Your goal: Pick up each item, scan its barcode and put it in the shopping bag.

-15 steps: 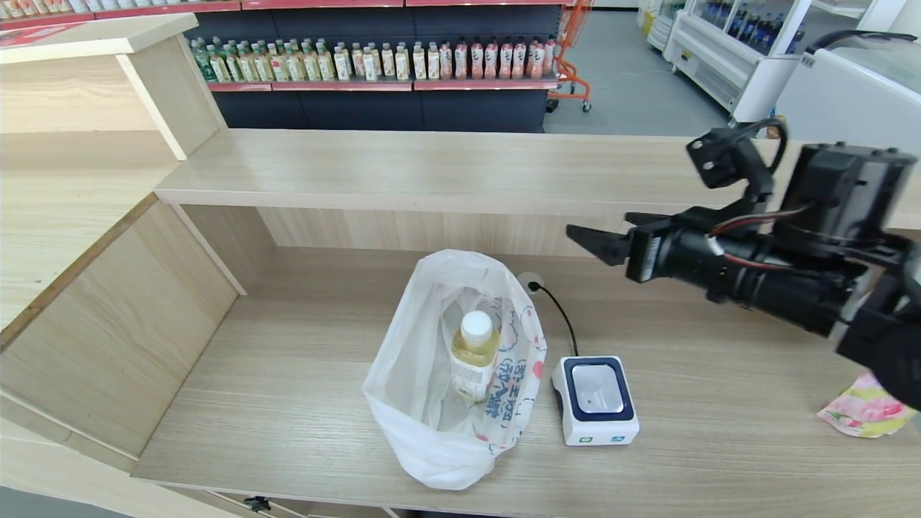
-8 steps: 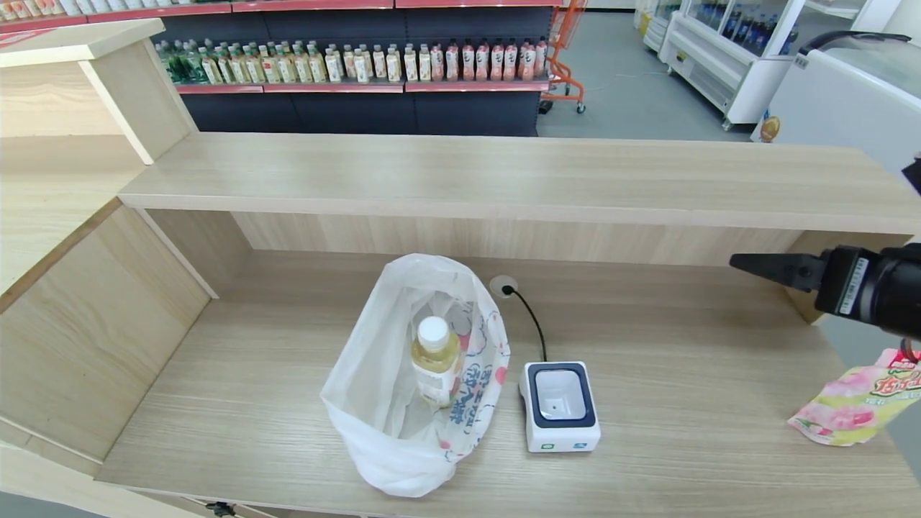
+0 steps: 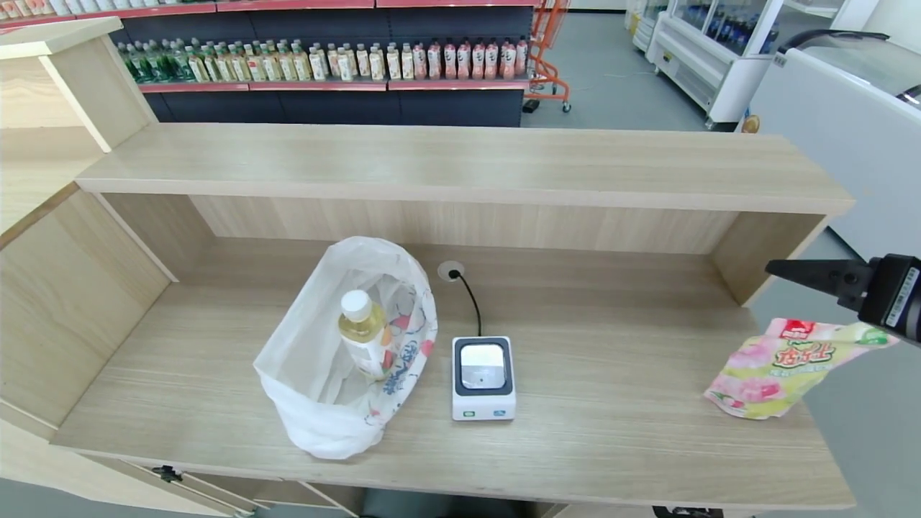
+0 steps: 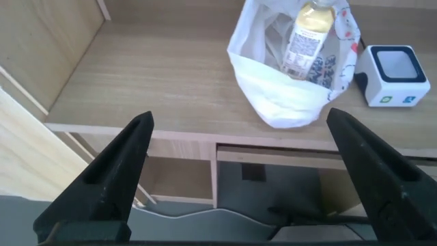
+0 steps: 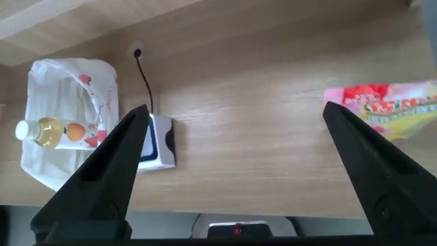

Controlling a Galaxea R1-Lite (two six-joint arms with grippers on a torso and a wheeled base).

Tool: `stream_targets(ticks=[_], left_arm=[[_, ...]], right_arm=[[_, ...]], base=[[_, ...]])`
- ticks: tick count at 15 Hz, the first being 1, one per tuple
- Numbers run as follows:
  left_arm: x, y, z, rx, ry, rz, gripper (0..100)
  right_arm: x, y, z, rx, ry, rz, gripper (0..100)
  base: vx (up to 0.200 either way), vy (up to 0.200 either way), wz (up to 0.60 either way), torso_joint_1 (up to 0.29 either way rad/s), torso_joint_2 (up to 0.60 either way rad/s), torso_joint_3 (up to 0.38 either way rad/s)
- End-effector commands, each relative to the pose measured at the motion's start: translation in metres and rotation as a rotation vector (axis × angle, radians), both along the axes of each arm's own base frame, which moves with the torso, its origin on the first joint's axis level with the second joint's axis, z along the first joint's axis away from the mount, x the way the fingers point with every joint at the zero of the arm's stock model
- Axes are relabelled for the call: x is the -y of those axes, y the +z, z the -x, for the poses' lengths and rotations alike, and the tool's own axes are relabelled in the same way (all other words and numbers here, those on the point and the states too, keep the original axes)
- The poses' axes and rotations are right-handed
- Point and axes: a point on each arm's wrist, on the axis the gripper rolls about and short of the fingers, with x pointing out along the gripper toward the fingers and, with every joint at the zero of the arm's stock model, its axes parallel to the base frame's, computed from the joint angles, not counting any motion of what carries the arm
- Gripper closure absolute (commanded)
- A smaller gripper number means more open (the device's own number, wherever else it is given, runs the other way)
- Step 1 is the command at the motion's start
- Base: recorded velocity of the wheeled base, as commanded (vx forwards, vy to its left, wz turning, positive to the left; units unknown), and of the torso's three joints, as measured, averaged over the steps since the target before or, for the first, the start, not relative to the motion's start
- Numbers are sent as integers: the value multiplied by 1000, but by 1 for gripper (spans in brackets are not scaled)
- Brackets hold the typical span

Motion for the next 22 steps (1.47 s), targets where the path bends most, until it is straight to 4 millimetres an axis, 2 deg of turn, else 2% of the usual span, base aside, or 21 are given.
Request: stream_targets(ticks=[1,4,5,9,13,17,22], left_arm=[[0,0,0,-1,1,0,0],[0,0,0,-1,1,-3,0],[0,0,0,-1,1,-5,0],[0,0,0,-1,1,-5,0],[0,0,0,-1,-1,-7,0],[0,0,0,-1,1,-3,0],[0,0,0,-1,1,-5,0]], right_arm=[[1,-2,0,-30,-15,-14,0],[8,-4,-12,-61,-96,-46,0],[20,-3,-30,-81,-185,-78,0],[37,-2,-59,-108,-305,-148,0],[37,-6,-61,-127,-325,-200,0],[37,-10,-61,-166,-361,-250,0],[42,-25,-77,-227,-416,-299,0]], base=[[-200,-200,0,2,2,-2],[-67,-67,0,-1,1,1],[0,0,0,0,0,0],[0,0,0,0,0,0],[0,-150,0,4,2,-1],[0,0,0,0,0,0],[0,0,0,0,0,0]])
